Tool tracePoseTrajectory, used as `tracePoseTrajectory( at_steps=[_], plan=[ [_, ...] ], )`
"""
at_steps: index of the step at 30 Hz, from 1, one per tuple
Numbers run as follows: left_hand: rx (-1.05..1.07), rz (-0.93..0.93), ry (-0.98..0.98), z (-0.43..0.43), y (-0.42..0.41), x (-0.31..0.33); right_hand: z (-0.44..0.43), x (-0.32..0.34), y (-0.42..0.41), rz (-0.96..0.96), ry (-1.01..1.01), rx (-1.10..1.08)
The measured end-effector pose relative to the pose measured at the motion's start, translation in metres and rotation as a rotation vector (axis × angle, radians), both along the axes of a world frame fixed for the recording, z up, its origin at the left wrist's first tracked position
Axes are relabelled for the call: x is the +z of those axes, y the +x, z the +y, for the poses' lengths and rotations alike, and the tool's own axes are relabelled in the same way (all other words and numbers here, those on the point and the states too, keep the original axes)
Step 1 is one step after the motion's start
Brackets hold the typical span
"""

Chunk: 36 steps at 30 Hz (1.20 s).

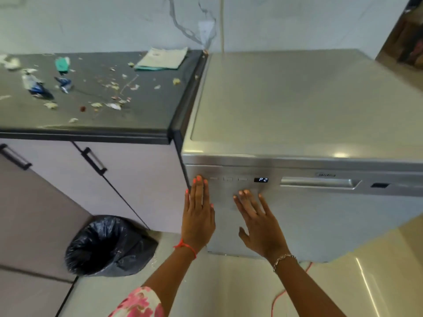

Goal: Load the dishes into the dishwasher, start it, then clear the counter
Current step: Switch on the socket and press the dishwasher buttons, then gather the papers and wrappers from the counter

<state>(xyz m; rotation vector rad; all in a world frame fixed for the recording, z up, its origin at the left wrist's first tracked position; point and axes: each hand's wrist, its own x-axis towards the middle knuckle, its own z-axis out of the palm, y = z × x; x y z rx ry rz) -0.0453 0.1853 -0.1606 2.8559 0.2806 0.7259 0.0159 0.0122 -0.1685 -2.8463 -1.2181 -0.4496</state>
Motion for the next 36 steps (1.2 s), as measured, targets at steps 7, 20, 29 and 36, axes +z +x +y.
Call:
tracePoseTrajectory(
  at_steps=[7, 20, 29, 36],
  plan=[
    [-0.021, 0.412, -0.082, 0.017, -0.062, 0.127, -0.002, 0.148, -0.038, 0.617, -0.181, 0.022],
    [0.153, 0.153, -0.229, 0.12, -0.055, 0.259, 0.093, 0.325, 0.012, 0.484, 0.028, 0.141],
    [0.156, 0.175, -0.271, 0.266, -0.016, 0.239, 0.223, 0.292, 0.071, 0.606, 0.178, 0.113],
    [0.1, 0.201, -0.338, 0.364, 0.045, 0.244, 0.316, 0.275, 0.126, 0.695, 0.473, -0.115]
  ],
)
